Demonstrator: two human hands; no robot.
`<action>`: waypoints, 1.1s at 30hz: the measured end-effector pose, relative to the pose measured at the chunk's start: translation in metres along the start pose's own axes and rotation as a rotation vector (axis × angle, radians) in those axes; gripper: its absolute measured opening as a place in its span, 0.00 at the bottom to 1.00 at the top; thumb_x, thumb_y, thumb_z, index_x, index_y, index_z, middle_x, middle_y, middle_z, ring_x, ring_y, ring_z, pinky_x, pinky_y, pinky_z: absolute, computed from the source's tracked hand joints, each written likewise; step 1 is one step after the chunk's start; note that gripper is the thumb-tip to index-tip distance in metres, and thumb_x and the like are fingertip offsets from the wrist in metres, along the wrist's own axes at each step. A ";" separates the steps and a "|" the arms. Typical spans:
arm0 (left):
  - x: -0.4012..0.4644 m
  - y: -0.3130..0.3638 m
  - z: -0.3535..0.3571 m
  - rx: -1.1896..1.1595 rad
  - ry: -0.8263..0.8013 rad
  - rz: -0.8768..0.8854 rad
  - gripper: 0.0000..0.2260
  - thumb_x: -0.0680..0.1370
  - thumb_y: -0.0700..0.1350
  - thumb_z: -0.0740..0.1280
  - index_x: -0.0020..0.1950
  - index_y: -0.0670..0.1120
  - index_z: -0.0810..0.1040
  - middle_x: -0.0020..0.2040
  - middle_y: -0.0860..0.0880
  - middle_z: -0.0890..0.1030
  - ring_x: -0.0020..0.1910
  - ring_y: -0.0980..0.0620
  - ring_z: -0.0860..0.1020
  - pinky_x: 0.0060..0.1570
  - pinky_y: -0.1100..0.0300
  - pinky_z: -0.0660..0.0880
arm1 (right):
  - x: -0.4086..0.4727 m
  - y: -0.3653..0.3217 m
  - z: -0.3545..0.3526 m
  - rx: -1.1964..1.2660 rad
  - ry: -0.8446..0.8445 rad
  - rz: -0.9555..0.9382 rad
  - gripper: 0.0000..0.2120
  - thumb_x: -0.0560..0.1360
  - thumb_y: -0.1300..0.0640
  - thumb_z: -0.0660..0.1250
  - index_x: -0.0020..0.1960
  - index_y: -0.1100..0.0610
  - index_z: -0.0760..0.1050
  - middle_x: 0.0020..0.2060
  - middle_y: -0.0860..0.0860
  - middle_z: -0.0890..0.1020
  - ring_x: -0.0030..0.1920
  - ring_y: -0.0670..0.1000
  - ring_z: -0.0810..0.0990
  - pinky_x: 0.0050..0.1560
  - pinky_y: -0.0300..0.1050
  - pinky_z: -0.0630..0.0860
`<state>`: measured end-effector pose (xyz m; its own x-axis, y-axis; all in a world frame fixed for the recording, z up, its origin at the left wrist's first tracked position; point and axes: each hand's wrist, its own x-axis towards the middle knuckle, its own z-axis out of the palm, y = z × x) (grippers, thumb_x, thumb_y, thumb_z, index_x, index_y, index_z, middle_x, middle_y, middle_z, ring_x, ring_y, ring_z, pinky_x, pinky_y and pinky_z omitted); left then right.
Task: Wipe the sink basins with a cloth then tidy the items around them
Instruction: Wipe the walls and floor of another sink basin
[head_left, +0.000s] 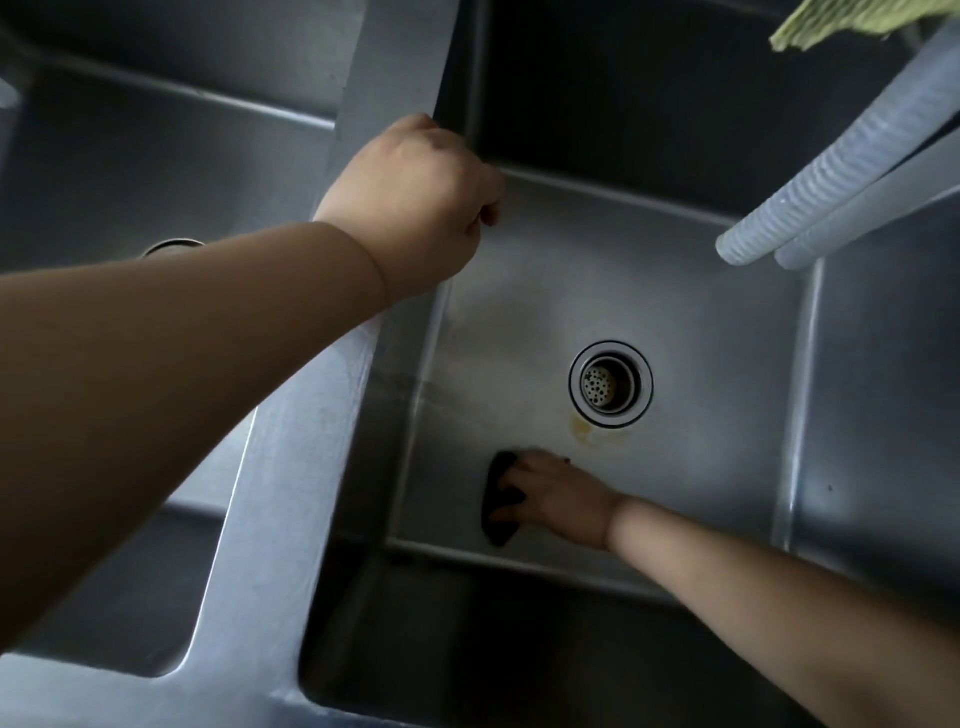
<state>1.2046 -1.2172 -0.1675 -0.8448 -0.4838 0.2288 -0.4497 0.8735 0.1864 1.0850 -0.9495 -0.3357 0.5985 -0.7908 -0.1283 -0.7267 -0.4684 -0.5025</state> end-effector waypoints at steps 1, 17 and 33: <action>0.000 0.000 0.001 0.003 0.000 0.001 0.10 0.71 0.38 0.63 0.46 0.46 0.82 0.40 0.44 0.82 0.43 0.39 0.77 0.52 0.52 0.71 | 0.007 0.008 -0.007 0.007 0.026 0.051 0.13 0.74 0.56 0.60 0.53 0.48 0.82 0.49 0.54 0.80 0.51 0.55 0.70 0.47 0.42 0.70; 0.001 -0.001 0.002 0.007 0.008 0.013 0.11 0.70 0.39 0.62 0.46 0.45 0.82 0.39 0.42 0.81 0.43 0.39 0.78 0.51 0.51 0.72 | 0.006 0.037 -0.025 0.190 0.216 0.687 0.21 0.67 0.66 0.69 0.56 0.48 0.80 0.49 0.54 0.78 0.50 0.59 0.75 0.52 0.43 0.68; 0.001 0.002 -0.002 0.029 0.009 0.040 0.09 0.69 0.37 0.64 0.44 0.44 0.83 0.37 0.43 0.82 0.40 0.40 0.79 0.49 0.53 0.71 | -0.075 -0.005 -0.022 0.183 -0.311 0.417 0.14 0.75 0.45 0.64 0.57 0.50 0.75 0.53 0.47 0.72 0.53 0.46 0.68 0.50 0.38 0.61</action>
<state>1.2034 -1.2163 -0.1647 -0.8597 -0.4487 0.2441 -0.4240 0.8933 0.1490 1.0361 -0.8967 -0.3044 0.3642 -0.7280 -0.5808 -0.8696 -0.0426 -0.4919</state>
